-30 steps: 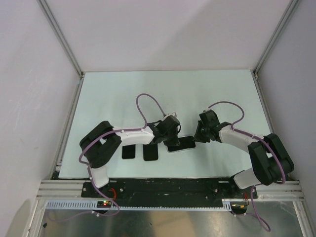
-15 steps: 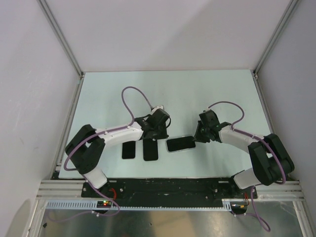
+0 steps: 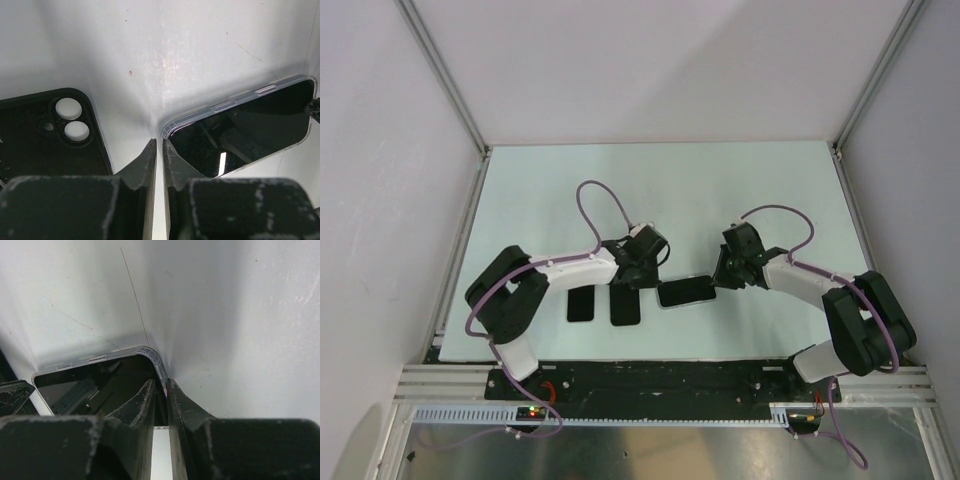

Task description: Put the phone into the phone case

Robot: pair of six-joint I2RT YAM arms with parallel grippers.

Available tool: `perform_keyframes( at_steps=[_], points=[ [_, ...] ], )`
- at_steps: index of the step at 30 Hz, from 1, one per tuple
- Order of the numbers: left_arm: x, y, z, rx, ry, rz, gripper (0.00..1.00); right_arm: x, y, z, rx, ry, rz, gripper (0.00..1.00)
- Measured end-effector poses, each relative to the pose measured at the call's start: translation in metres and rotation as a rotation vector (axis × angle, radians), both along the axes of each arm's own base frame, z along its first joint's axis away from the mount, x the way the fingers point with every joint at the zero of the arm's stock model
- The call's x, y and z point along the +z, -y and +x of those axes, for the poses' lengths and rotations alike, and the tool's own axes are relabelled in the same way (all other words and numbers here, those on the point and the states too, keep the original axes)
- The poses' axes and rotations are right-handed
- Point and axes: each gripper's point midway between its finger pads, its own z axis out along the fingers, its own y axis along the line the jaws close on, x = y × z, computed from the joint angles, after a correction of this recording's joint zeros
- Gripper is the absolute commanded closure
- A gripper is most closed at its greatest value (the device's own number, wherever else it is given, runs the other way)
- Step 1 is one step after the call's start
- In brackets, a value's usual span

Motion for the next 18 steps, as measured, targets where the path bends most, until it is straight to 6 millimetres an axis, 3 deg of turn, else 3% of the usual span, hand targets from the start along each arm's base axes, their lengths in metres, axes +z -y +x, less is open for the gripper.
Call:
perform_keyframes(
  at_steps=[8, 14, 18],
  points=[
    [-0.001, 0.005, 0.001, -0.007, 0.006, -0.010, 0.90, 0.000, 0.000, 0.000, 0.002, 0.002, -0.002, 0.79],
    [0.000, 0.005, 0.005, -0.011, 0.014, -0.011, 0.91, 0.003, 0.000, -0.007, 0.024, 0.005, -0.026, 0.66],
    [0.006, 0.001, 0.013, -0.019, 0.020, -0.002, 0.87, 0.016, 0.003, -0.010, 0.041, 0.035, -0.033, 0.56]
  ],
)
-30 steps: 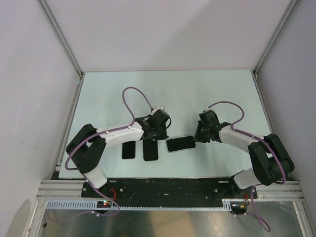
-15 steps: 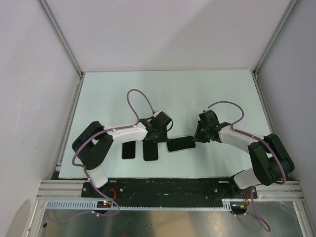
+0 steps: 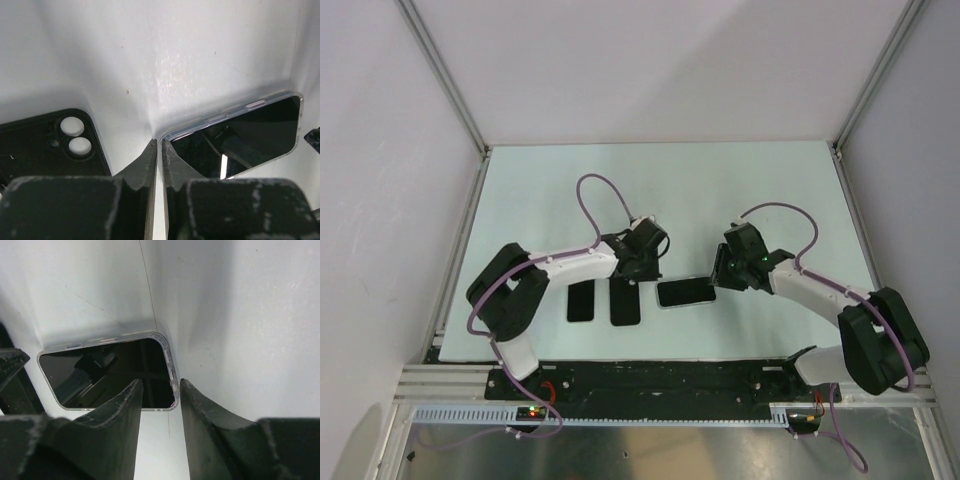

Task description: Put the phone into the phone case

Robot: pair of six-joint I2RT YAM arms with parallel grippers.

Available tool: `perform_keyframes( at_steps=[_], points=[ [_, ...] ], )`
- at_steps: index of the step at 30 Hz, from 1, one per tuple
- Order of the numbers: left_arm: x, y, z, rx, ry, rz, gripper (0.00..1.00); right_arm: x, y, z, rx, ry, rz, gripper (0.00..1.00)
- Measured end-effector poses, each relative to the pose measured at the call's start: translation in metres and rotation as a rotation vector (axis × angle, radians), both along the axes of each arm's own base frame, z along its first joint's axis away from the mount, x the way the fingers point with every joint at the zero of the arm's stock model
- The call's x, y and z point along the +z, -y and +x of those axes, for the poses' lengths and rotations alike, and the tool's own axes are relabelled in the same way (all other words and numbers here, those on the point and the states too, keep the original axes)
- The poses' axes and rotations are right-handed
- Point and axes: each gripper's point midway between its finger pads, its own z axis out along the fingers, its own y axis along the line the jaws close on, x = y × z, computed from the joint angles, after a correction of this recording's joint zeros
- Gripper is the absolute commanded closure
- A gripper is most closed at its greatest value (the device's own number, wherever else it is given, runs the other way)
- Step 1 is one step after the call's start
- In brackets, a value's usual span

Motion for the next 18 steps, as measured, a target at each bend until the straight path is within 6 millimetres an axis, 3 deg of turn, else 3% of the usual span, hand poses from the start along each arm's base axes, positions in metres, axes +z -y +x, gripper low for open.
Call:
perform_keyframes(
  at_steps=[2, 6, 11, 18],
  points=[
    [0.005, 0.001, 0.005, 0.003, 0.010, -0.009, 0.86, 0.007, 0.002, 0.002, 0.001, 0.024, 0.001, 0.54],
    [0.014, -0.002, 0.001, 0.032, 0.019, -0.026, 0.91, 0.012, 0.009, 0.010, -0.022, 0.045, 0.001, 0.65],
    [0.025, 0.001, -0.032, 0.028, 0.022, -0.049, 0.93, 0.014, 0.010, 0.031, -0.048, 0.033, -0.010, 0.68],
    [0.011, 0.016, -0.084, -0.050, -0.033, -0.032, 0.96, 0.012, -0.010, 0.081, -0.042, 0.032, -0.019, 0.71]
  ],
)
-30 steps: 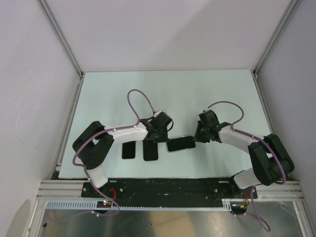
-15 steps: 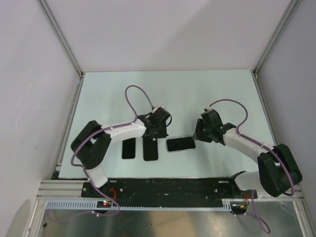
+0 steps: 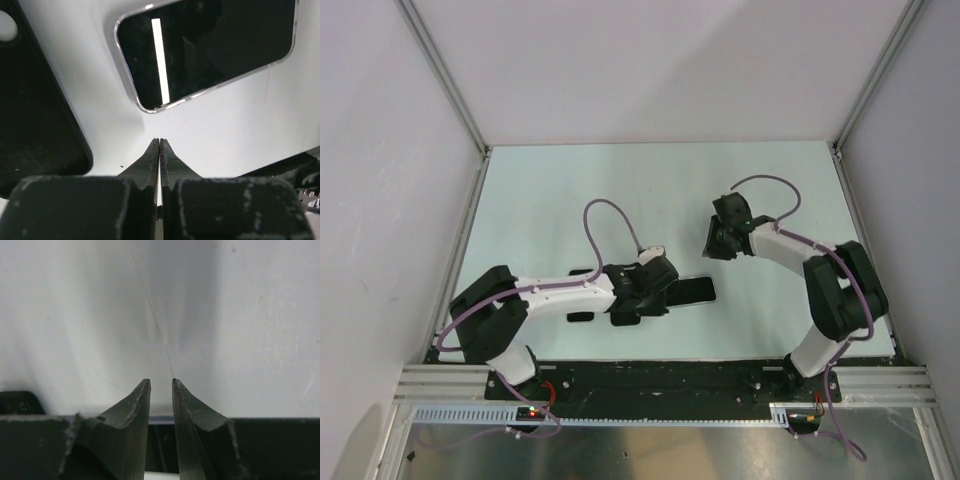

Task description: Put the phone into the phone case

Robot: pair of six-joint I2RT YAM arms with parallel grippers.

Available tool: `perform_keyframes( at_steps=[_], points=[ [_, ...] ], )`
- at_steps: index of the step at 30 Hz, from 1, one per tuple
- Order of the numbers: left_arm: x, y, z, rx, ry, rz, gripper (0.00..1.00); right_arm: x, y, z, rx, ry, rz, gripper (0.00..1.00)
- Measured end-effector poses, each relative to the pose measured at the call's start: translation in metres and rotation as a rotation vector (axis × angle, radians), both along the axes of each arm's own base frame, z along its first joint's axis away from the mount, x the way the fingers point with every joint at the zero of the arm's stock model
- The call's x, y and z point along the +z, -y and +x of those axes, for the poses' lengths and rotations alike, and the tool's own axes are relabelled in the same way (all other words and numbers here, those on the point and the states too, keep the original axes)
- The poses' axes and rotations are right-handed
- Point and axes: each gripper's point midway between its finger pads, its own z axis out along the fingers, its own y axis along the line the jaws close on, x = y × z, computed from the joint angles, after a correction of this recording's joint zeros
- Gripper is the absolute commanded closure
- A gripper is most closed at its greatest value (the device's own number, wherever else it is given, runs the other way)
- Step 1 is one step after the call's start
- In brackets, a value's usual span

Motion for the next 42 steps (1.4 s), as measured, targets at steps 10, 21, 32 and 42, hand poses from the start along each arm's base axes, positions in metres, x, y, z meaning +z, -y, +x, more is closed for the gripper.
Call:
perform_keyframes(
  at_steps=[10, 21, 32, 42],
  points=[
    [-0.022, 0.009, -0.010, 0.007, -0.050, 0.038, 0.99, -0.031, -0.007, -0.004, 0.022, -0.079, -0.039, 0.74],
    [-0.027, 0.011, 0.030, 0.101, -0.046, 0.029, 1.00, -0.032, -0.010, -0.056, 0.055, -0.075, -0.023, 0.75],
    [-0.019, 0.013, 0.112, 0.178, 0.019, 0.033, 0.99, -0.032, -0.022, -0.112, 0.121, -0.112, 0.005, 0.67],
    [-0.005, 0.005, 0.117, 0.160, 0.050, 0.028, 0.88, -0.017, -0.016, -0.103, 0.078, -0.055, -0.058, 0.22]
  ],
)
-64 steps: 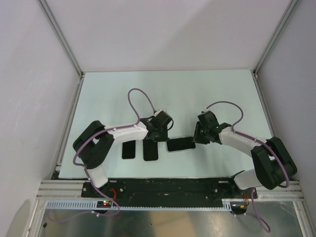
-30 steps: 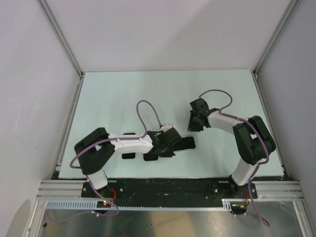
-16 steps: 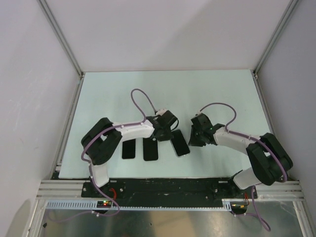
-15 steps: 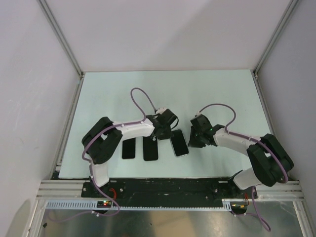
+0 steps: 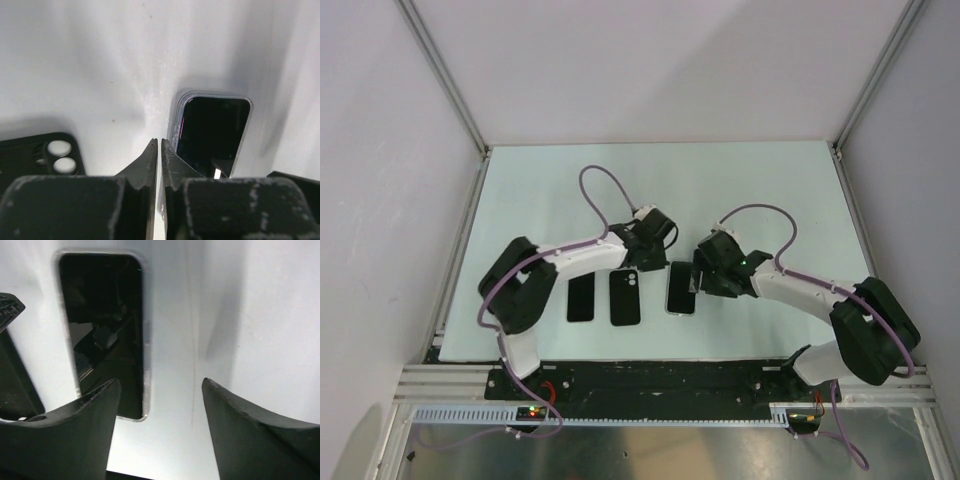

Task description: Put the phone into the phone case

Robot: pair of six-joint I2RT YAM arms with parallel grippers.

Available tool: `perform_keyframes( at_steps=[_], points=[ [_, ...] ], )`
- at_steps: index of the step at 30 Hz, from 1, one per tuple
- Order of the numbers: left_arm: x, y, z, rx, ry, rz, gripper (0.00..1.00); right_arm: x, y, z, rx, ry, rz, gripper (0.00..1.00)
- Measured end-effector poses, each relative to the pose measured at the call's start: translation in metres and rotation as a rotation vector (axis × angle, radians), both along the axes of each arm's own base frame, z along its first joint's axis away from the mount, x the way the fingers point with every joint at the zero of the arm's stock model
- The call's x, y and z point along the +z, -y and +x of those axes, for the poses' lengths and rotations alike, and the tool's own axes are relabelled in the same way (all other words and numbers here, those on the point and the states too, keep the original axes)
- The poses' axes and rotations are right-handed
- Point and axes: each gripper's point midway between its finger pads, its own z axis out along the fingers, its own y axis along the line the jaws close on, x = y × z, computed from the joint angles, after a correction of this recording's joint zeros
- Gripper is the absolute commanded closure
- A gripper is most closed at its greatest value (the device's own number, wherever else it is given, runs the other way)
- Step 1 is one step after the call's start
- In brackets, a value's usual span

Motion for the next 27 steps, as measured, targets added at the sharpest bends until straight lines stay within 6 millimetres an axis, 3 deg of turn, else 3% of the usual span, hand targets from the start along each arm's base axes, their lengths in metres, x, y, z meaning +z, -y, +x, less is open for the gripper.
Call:
perform_keyframes(
  at_steps=[5, 10, 14, 19, 27],
  points=[
    [0.047, -0.022, 0.007, 0.030, 0.082, -0.044, 0.84, 0.024, -0.028, 0.013, 0.004, 0.073, 0.005, 0.06],
    [0.093, -0.046, 0.003, 0.063, 0.172, -0.111, 0.80, 0.028, -0.051, 0.025, -0.029, 0.101, -0.021, 0.01],
    [0.099, -0.070, -0.008, 0.089, 0.181, -0.116, 0.80, 0.016, -0.061, 0.031, -0.051, 0.088, -0.059, 0.01],
    [0.096, -0.095, -0.018, 0.117, 0.176, -0.101, 0.79, -0.003, -0.060, 0.035, -0.075, 0.064, -0.125, 0.01],
    [0.106, -0.106, -0.018, 0.133, 0.202, -0.117, 0.79, -0.015, -0.055, 0.033, -0.087, 0.057, -0.192, 0.01]
  ],
)
